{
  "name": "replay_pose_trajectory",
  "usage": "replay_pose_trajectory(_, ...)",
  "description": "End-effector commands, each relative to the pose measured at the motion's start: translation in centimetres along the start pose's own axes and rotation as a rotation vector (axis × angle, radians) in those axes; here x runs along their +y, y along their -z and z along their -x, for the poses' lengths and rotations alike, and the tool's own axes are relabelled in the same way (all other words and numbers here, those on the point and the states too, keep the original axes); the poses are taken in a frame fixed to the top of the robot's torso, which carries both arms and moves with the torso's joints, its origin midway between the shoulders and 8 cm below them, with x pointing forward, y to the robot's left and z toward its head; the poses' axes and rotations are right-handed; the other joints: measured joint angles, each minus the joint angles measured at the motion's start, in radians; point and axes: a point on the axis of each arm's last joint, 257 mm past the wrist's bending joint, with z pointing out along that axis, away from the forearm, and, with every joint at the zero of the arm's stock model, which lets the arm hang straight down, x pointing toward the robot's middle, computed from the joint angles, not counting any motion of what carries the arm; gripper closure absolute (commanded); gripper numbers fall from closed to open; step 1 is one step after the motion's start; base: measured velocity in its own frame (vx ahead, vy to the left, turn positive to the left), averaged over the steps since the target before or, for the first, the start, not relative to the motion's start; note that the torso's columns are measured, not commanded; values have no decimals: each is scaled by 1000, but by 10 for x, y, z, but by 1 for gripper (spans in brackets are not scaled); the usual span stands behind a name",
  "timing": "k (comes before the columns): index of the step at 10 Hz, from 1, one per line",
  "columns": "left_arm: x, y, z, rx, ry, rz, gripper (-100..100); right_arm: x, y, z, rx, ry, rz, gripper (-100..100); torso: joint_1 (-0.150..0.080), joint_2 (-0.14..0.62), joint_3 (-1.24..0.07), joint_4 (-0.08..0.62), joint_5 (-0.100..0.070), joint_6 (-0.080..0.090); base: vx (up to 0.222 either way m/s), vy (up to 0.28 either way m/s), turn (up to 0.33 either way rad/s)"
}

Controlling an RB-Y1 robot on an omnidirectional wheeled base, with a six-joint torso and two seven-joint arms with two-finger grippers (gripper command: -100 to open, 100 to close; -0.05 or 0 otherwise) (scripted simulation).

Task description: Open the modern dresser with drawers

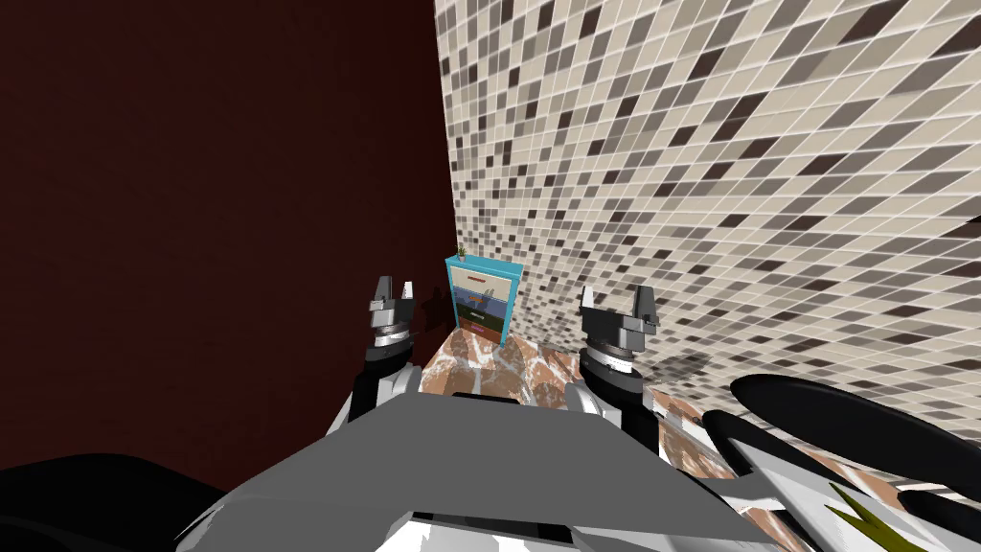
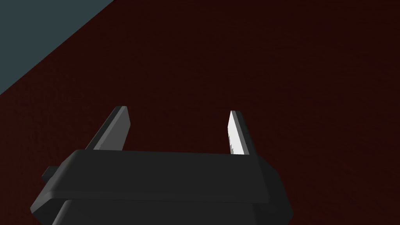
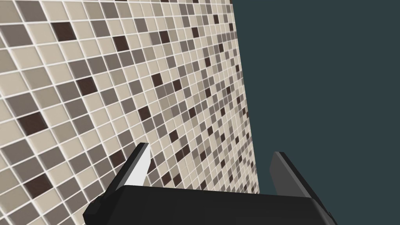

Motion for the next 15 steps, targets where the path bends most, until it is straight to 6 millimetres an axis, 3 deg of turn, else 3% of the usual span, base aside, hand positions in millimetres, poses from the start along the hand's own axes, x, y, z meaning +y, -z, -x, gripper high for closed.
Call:
replay_pose_trajectory(1,0,0,0,0,0,0,0,0,0,0,0,0,0,0,0,40,-82,41,0,0,0,0,0)
replay_pose_trajectory(9,0,0,0,0,0,0,0,0,0,0,0,0,0,0,0,618,-1234,617,0,0,0,0,0)
replay_pose_trajectory(10,5,-1,-7,47,-6,9,-100,0,0,0,0,0,0,0,0,691,-1382,691,0,0,7,1,-22)
replay_pose_trajectory(12,17,-3,-16,107,-10,30,-100,0,0,0,0,0,0,0,0,734,-1471,734,0,0,3,4,-47)
replay_pose_trajectory(15,45,-6,-29,184,-11,77,-100,0,0,0,0,0,0,0,0,738,-1476,738,0,0,7,10,-63)
